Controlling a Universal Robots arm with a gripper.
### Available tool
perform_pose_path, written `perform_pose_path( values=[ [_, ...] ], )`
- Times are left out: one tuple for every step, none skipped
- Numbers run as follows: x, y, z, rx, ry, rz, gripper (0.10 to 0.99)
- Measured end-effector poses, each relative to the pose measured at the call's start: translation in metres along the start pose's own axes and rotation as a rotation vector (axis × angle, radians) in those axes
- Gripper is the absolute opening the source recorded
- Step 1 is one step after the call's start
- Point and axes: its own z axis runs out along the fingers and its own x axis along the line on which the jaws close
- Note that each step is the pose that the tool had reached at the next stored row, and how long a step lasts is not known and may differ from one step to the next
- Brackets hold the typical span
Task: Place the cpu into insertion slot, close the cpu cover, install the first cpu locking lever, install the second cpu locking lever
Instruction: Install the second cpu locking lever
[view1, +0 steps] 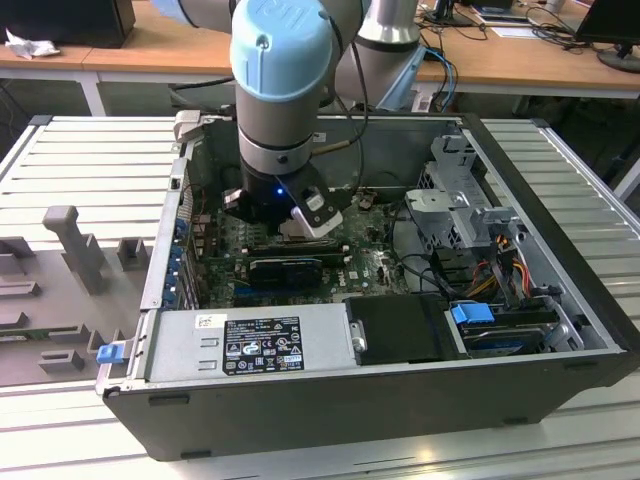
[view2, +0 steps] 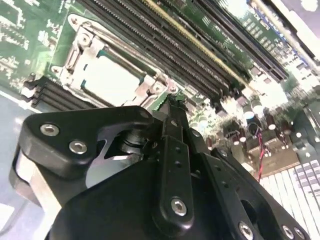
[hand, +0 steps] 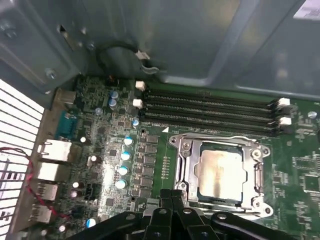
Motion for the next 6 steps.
perform_pose_path(
  values=[
    [0.0,0.0013,-0.0043,0.0,-0.0001,0.0,0.106],
    [-0.0001,0.0026,-0.0085,0.0,0.0,0.0,0.106],
    [-0.0001,0.0034,-0.0112,0.0,0.0,0.0,0.106],
    [-0.0001,0.0043,-0.0142,0.0,-0.0001,0.0,0.106],
    [-0.0001,0.0049,-0.0159,0.0,0.0,0.0,0.106],
    [-0.0002,0.0049,-0.0161,0.0,-0.0001,0.0,0.106]
  ],
)
